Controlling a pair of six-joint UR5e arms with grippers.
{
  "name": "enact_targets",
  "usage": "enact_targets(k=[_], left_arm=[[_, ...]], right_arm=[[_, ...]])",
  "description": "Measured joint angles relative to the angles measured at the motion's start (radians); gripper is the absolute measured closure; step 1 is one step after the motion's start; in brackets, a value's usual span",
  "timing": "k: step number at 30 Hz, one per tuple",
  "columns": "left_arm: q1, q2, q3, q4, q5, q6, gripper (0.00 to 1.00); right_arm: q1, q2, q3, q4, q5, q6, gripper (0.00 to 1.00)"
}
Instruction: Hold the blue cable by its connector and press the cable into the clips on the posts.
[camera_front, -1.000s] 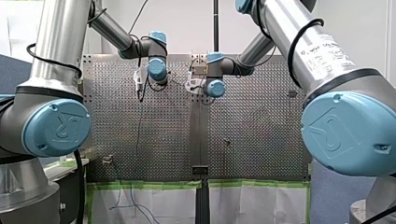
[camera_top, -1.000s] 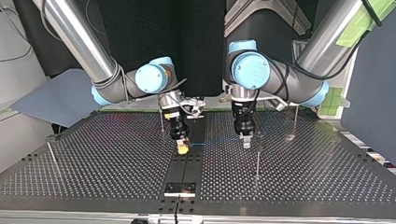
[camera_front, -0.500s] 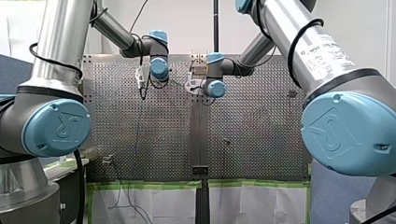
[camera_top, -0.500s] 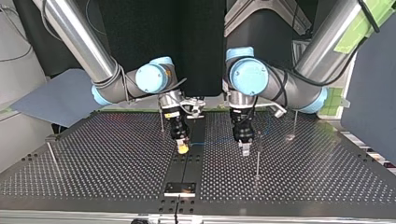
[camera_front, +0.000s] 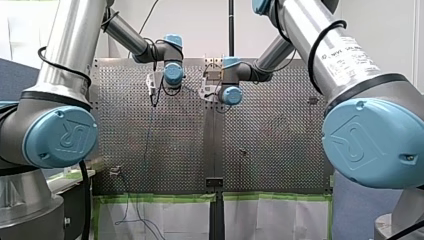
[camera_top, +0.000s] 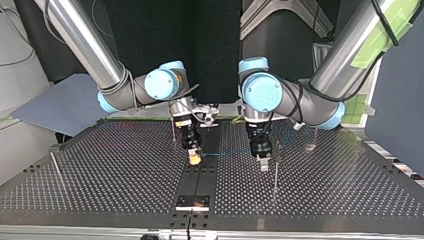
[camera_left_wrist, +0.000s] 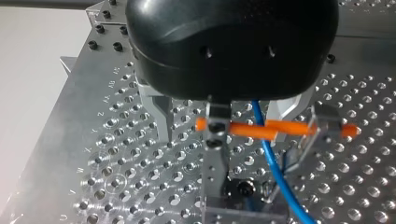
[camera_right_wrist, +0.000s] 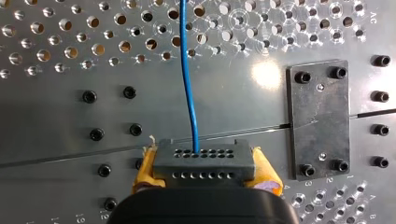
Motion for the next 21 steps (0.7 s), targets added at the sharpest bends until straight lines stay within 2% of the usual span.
enact_targets(k=[8, 10, 11, 13, 14, 16, 17, 19, 20, 21], left_arm=[[-0.008, 0.000, 0.000, 0.003, 0.000, 0.011, 0.02], [-0.009, 0.000, 0.000, 0.003, 0.000, 0.013, 0.39], [-0.010, 0.001, 0.000, 0.006, -0.002, 0.015, 0.39], [-0.011, 0.003, 0.000, 0.015, -0.004, 0.018, 0.66], [-0.012, 0.004, 0.000, 0.021, -0.005, 0.018, 0.66], [-0.013, 0.005, 0.000, 0.026, -0.003, 0.017, 0.81], [-0.013, 0.007, 0.000, 0.028, 0.001, 0.017, 0.81], [-0.014, 0.011, 0.000, 0.029, 0.006, 0.018, 0.89], [-0.015, 0.013, 0.000, 0.030, 0.008, 0.019, 0.89], [-0.016, 0.014, 0.000, 0.030, 0.008, 0.020, 0.95]], right_arm=[[-0.003, 0.000, 0.005, 0.000, 0.000, 0.000, 1.00], [-0.005, 0.000, 0.005, -0.001, -0.001, 0.000, 1.00], [-0.006, 0.000, 0.005, -0.001, -0.001, 0.000, 1.00], [-0.007, 0.000, 0.005, -0.001, -0.001, 0.000, 1.00], [-0.008, 0.000, 0.005, -0.002, -0.001, 0.000, 1.00], [-0.009, 0.001, 0.006, -0.002, -0.001, 0.000, 1.00], [-0.009, 0.001, 0.006, -0.002, -0.001, 0.000, 1.00], [-0.009, 0.001, 0.007, -0.002, -0.002, 0.000, 1.00], [-0.009, 0.001, 0.007, -0.002, -0.002, 0.000, 1.00], [-0.009, 0.001, 0.007, -0.002, -0.002, 0.000, 1.00]])
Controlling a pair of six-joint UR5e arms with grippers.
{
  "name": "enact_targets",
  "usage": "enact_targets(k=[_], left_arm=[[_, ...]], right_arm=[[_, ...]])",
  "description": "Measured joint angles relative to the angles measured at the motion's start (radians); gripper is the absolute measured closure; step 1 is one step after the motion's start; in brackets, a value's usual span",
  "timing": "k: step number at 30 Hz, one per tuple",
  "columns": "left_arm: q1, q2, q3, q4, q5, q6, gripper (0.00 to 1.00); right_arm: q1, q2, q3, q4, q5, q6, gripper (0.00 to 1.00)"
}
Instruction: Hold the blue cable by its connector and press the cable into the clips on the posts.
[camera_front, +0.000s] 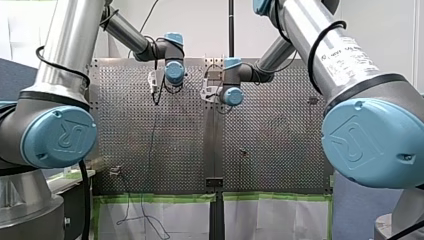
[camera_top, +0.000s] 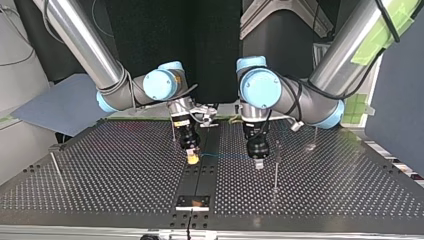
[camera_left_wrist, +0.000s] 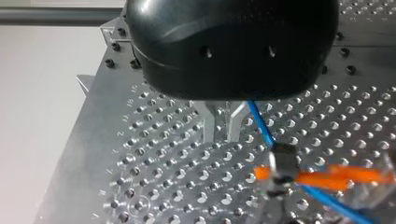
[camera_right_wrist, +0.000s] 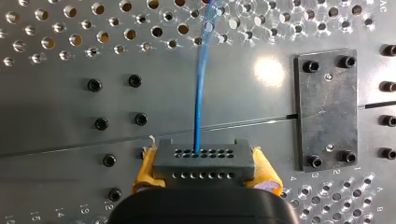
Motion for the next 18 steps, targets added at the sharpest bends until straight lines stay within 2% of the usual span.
enact_targets(k=[1, 15, 16, 17, 18], left_arm=[[-0.001, 0.001, 0.000, 0.000, 0.000, 0.002, 0.99], [-0.012, 0.003, 0.000, -0.005, -0.002, 0.014, 0.99], [-0.012, 0.003, 0.000, -0.005, -0.002, 0.014, 0.93], [-0.012, 0.003, 0.000, -0.006, -0.002, 0.014, 0.93], [-0.012, 0.003, 0.000, -0.006, -0.002, 0.014, 0.85]], right_arm=[[0.000, 0.000, 0.000, 0.000, 0.000, 0.000, 1.00], [-0.003, 0.000, 0.001, 0.000, 0.000, 0.000, 1.00], [-0.003, 0.000, 0.001, 0.000, 0.000, 0.000, 1.00], [-0.003, 0.000, 0.001, 0.000, 0.000, 0.000, 1.00], [-0.003, 0.000, 0.001, 0.000, 0.000, 0.000, 1.00]])
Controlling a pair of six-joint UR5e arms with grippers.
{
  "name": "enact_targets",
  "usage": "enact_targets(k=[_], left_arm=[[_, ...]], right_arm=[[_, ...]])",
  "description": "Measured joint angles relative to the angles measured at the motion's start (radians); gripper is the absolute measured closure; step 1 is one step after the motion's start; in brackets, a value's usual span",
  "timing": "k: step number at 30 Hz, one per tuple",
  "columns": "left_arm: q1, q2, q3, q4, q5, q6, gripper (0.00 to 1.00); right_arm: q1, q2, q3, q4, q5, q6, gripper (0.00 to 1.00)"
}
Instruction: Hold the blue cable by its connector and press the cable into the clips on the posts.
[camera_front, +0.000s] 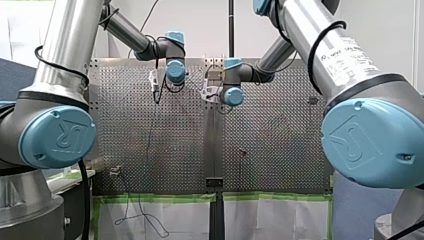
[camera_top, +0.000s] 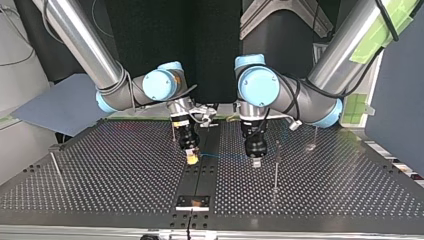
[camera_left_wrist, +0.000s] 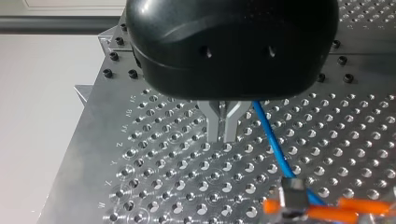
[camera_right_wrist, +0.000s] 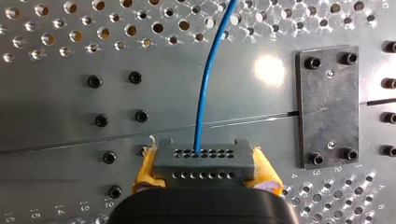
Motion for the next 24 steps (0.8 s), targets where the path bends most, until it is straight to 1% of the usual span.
enact_targets(k=[1, 2, 4, 5, 6, 7, 8, 9, 12, 13, 14, 15, 16, 17, 18, 19, 20, 21, 22, 23, 24], left_arm=[[0.000, 0.000, 0.000, -0.001, 0.000, 0.000, 0.74], [0.000, 0.000, 0.000, -0.001, 0.000, 0.000, 0.74], [0.000, 0.000, 0.000, -0.002, -0.001, 0.000, 0.57], [0.000, 0.000, 0.000, -0.003, -0.003, -0.001, 0.57], [0.000, 0.000, 0.000, -0.004, -0.006, -0.001, 0.44], [0.001, 0.000, 0.000, -0.004, -0.010, -0.001, 0.34], [0.001, 0.000, 0.000, -0.005, -0.019, -0.001, 0.34], [0.001, 0.000, 0.000, -0.005, -0.026, -0.002, 0.28], [0.002, 0.000, 0.000, -0.006, -0.047, -0.003, 0.28], [0.001, 0.000, 0.000, -0.007, -0.052, -0.003, 0.38], [0.001, 0.000, 0.000, -0.008, -0.058, -0.002, 0.38], [0.001, 0.000, 0.000, -0.010, -0.063, -0.002, 0.41], [0.000, 0.000, 0.000, -0.011, -0.068, -0.001, 0.55], [0.000, 0.000, 0.000, -0.013, -0.075, 0.000, 0.55], [0.000, 0.000, 0.000, -0.015, -0.080, 0.001, 0.62], [-0.001, 0.000, 0.000, -0.016, -0.083, 0.002, 0.72], [-0.002, 0.000, 0.000, -0.017, -0.087, 0.003, 0.72], [-0.002, 0.000, 0.000, -0.018, -0.089, 0.005, 0.80], [-0.003, 0.000, 0.000, -0.018, -0.090, 0.007, 0.85], [-0.004, 0.000, 0.000, -0.018, -0.090, 0.010, 0.85], [-0.005, 0.000, 0.000, -0.018, -0.091, 0.012, 0.91]], right_arm=[[0.000, 0.000, 0.000, 0.000, 0.000, 0.000, 1.00], [-0.001, 0.000, 0.000, 0.000, 0.000, 0.000, 1.00], [-0.001, 0.000, 0.001, 0.000, 0.000, 0.000, 1.00], [-0.002, 0.000, 0.001, 0.000, 0.000, 0.000, 1.00], [-0.002, 0.000, 0.002, 0.000, 0.000, 0.000, 1.00], [-0.002, 0.000, 0.002, 0.000, 0.000, 0.000, 1.00], [-0.002, 0.000, 0.003, 0.000, 0.000, 0.000, 1.00], [-0.002, 0.000, 0.003, 0.000, 0.000, 0.000, 1.00], [-0.002, 0.000, 0.004, 0.000, 0.000, 0.000, 1.00], [-0.002, 0.000, 0.004, 0.000, 0.000, 0.000, 1.00], [-0.002, 0.000, 0.004, 0.000, 0.000, 0.000, 1.00], [-0.002, 0.000, 0.004, 0.000, 0.000, 0.000, 1.00], [-0.002, 0.000, 0.004, 0.000, 0.000, 0.000, 1.00], [-0.002, 0.000, 0.004, 0.000, 0.000, 0.000, 1.00], [-0.002, 0.000, 0.004, 0.000, 0.000, 0.000, 1.00], [-0.002, 0.000, 0.004, 0.000, 0.000, 0.000, 1.00], [-0.002, 0.000, 0.004, 0.000, 0.000, 0.000, 1.00], [-0.002, 0.000, 0.004, 0.000, 0.000, 0.000, 1.00], [-0.002, 0.000, 0.004, 0.000, 0.000, 0.000, 1.00], [-0.002, 0.000, 0.004, 0.000, 0.000, 0.000, 1.00], [-0.002, 0.000, 0.004, 0.000, 0.000, 0.000, 1.00]])
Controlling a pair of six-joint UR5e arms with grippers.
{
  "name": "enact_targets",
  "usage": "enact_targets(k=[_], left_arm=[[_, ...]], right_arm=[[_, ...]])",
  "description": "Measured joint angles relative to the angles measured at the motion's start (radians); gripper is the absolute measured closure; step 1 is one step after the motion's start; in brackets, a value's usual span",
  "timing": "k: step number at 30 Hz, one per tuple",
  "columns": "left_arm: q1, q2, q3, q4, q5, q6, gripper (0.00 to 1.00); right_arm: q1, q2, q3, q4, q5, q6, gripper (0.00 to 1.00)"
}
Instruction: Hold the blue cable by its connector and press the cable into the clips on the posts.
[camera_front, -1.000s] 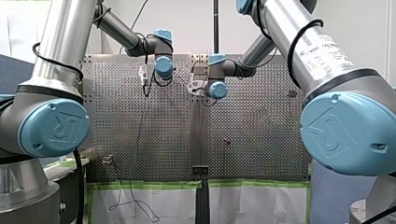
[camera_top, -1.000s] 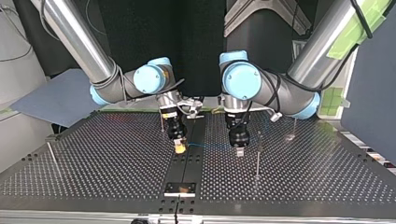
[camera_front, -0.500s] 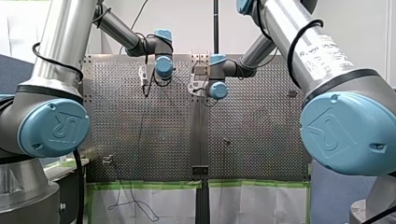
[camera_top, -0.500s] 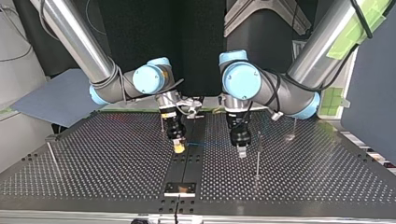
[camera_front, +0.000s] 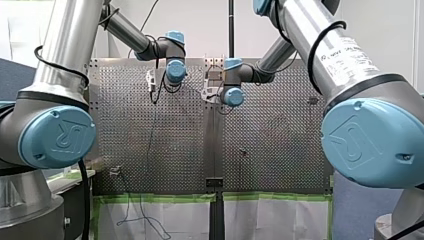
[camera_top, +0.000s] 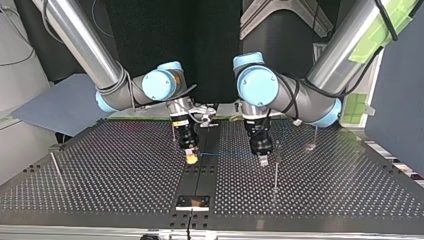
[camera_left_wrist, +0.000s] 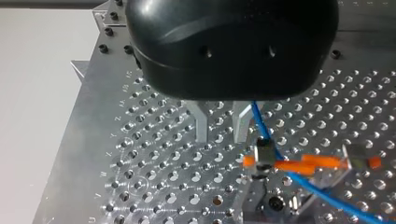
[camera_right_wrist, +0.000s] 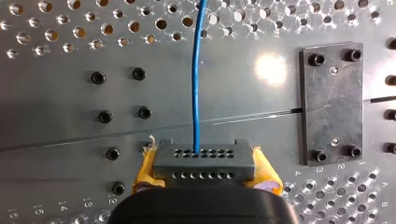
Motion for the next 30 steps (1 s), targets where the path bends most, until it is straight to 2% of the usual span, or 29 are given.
enact_targets(k=[3, 16, 22, 30], left_arm=[[-0.002, 0.000, 0.000, 0.000, 0.000, 0.004, 0.98], [-0.018, -0.002, 0.000, 0.001, 0.006, -0.003, 0.98], [-0.032, -0.010, -0.003, 0.002, 0.017, -0.038, 0.98], [-0.057, -0.071, -0.009, -0.007, 0.019, -0.084, 0.98]], right_arm=[[0.000, 0.000, 0.000, -0.001, 0.000, 0.000, 1.00], [-0.004, -0.001, 0.012, 0.001, 0.000, 0.003, 1.00], [-0.015, -0.002, 0.031, 0.002, -0.002, 0.006, 1.00], [-0.036, -0.005, 0.074, 0.002, -0.001, 0.011, 1.00]])
